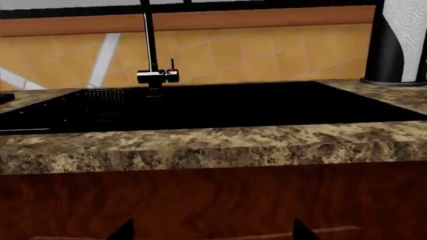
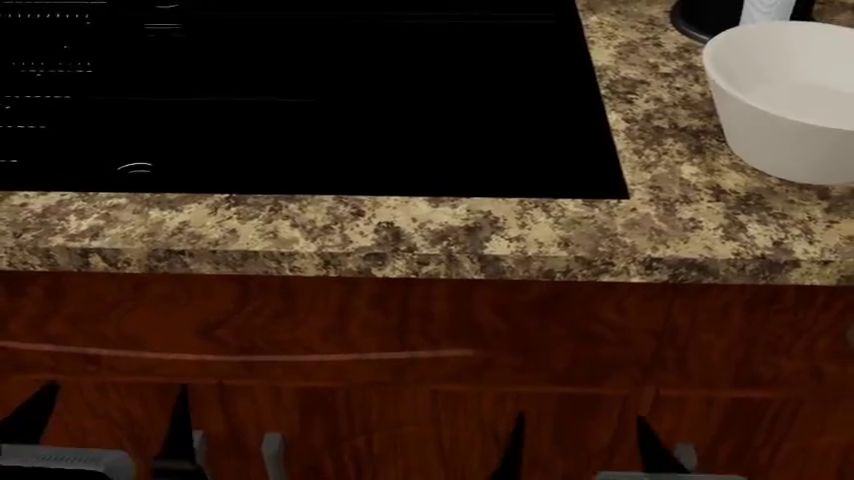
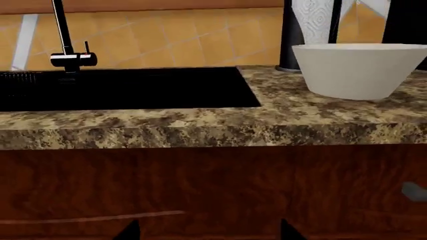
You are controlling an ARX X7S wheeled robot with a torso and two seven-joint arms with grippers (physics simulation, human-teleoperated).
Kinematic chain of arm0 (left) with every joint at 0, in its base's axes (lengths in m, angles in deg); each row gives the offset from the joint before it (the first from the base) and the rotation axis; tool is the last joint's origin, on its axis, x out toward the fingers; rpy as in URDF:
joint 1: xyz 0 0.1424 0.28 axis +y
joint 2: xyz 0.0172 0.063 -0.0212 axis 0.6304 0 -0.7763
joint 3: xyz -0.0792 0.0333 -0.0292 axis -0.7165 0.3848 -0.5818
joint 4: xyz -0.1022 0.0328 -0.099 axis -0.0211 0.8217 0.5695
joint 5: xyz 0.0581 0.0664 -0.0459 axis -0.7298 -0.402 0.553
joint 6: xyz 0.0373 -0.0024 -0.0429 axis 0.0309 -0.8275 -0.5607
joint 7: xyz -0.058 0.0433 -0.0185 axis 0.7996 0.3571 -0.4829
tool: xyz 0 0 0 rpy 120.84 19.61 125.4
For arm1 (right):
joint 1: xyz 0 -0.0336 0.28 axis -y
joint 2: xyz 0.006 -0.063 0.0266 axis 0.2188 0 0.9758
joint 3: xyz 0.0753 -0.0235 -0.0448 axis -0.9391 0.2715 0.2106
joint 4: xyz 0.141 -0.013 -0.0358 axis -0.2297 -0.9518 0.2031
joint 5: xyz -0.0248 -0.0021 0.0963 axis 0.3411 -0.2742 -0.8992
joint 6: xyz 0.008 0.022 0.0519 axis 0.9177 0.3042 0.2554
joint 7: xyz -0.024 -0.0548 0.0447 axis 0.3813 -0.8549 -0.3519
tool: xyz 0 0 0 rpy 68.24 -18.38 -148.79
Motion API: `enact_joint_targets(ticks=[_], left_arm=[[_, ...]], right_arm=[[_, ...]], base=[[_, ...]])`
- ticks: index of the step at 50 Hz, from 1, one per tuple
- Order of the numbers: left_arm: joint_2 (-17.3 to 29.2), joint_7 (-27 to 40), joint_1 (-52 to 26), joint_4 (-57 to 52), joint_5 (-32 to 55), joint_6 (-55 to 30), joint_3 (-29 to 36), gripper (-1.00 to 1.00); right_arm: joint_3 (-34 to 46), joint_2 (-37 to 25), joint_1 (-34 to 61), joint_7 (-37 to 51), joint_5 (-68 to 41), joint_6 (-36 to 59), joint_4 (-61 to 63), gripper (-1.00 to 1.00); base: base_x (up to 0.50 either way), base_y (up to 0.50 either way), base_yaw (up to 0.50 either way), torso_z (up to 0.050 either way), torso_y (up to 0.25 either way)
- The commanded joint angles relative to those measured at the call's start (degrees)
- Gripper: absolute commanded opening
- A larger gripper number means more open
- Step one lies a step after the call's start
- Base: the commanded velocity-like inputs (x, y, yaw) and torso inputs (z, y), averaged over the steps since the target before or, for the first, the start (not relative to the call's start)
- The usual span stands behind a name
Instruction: Move the fresh-baked cupcake off the tray onto the counter, and place the bowl used for mixing into the sink.
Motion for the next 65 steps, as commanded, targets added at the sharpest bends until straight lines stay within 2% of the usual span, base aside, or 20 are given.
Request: enact_joint_targets(ticks=[1,3,4,8,11,12,13,14,15,16,18,19,36,50,52,53,56,60,65], left_arm=[[3.5,-0.6,-17.8,-18.5,3.5,-33.7,0.0,1.00],[4.0,-0.8,-23.3,-19.2,3.9,-40.2,1.0,1.00],[3.4,-1.5,-29.2,-18.4,5.3,-46.7,0.3,1.00],[2.9,-1.7,-44.0,-14.2,6.3,-58.5,0.4,1.00],[2.0,-1.5,-55.0,-8.9,6.4,-63.9,1.1,1.00],[-1.1,-1.0,-46.4,-0.3,1.7,-55.3,2.2,1.00],[-4.7,-5.4,-37.8,8.3,-3.3,-46.7,-1.9,1.00],[-4.5,-5.1,-29.2,16.9,-2.9,-38.1,-1.6,1.00],[-4.3,-4.8,-20.6,21.3,-2.6,-29.5,-1.3,1.00],[-4.1,-4.6,-17.0,21.3,-2.4,-20.9,-1.1,1.00],[-3.8,-4.2,-17.0,21.3,-2.0,-3.7,-0.8,1.00],[-3.7,-4.1,-17.0,21.4,-1.8,2.8,-0.6,1.00],[-2.2,-3.0,-15.7,19.9,2.7,5.8,-0.2,1.00],[-1.5,0.0,-15.9,20.2,2.7,6.4,0.7,1.00],[-1.1,-1.0,-15.8,17.9,4.0,3.0,1.1,1.00],[-1.2,-1.5,-16.4,15.2,7.5,-4.0,0.0,1.00],[0.3,1.8,-18.7,-1.1,9.5,-20.5,-0.2,1.00],[0.8,5.8,-28.3,-17.2,14.4,-43.6,-2.6,1.00],[-1.0,8.0,-44.0,-23.4,18.5,-62.4,-6.0,1.00]], right_arm=[[-2.6,-4.4,13.8,3.2,-7.8,36.1,24.2,1.00],[-4.7,-4.4,19.1,3.8,-9.7,43.9,26.9,1.00],[-6.9,-3.9,24.8,3.8,-12.0,51.8,28.9,1.00],[-8.5,-3.5,40.6,5.5,-14.3,68.7,30.4,1.00],[-10.1,-7.3,49.0,17.2,-29.6,69.1,21.7,1.00],[-1.5,-5.6,40.4,8.6,-21.0,60.5,13.1,1.00],[-3.7,1.8,31.8,0.1,-12.4,51.9,4.5,1.00],[-3.7,1.6,23.2,-6.5,-3.8,43.3,-2.6,1.00],[-3.7,1.6,14.6,-6.5,-1.2,34.7,-2.6,1.00],[-3.6,1.5,14.1,-6.4,-1.3,26.1,-2.6,1.00],[-3.5,1.4,14.1,-6.2,-1.4,10.7,-2.6,1.00],[-3.5,1.3,14.1,-6.1,-1.5,10.6,-2.6,1.00],[-3.4,0.3,14.3,-3.9,-3.3,12.4,1.3,1.00],[-5.8,-0.8,13.4,-2.9,-6.3,12.6,3.1,1.00],[-6.1,-1.1,14.0,-2.3,-6.7,14.5,4.6,1.00],[-5.2,-2.1,14.6,-2.2,-6.2,16.6,5.9,1.00],[-6.1,-3.2,18.6,-0.8,-7.9,25.1,10.3,1.00],[-6.3,-5.0,26.0,1.7,-9.2,37.2,16.0,1.00],[-6.7,-5.7,35.7,3.1,-12.1,50.2,21.0,1.00]], base=[[0.00,0.00,0.00,0.050,0.004],[0.00,0.00,0.00,0.050,0.005],[0.00,0.00,0.00,0.050,0.004],[0.00,0.00,0.00,0.050,0.004],[0.00,0.00,0.00,0.050,0.006],[0.00,0.00,0.00,0.050,0.006],[0.00,0.00,0.00,0.050,0.006],[0.00,0.00,0.00,0.050,0.006],[0.00,0.00,0.00,0.050,0.006],[0.00,0.00,0.00,0.000,0.000],[0.00,0.00,0.00,0.000,0.000],[0.00,0.00,0.00,0.000,0.000],[0.06,-0.13,0.00,0.000,0.000],[0.10,-0.49,0.00,0.000,0.000],[0.09,-0.44,0.00,0.000,0.000],[0.00,0.00,0.00,0.000,0.000],[0.00,0.00,0.00,0.000,0.000],[0.00,0.00,0.00,0.000,0.000],[0.00,0.00,0.00,0.000,0.000]])
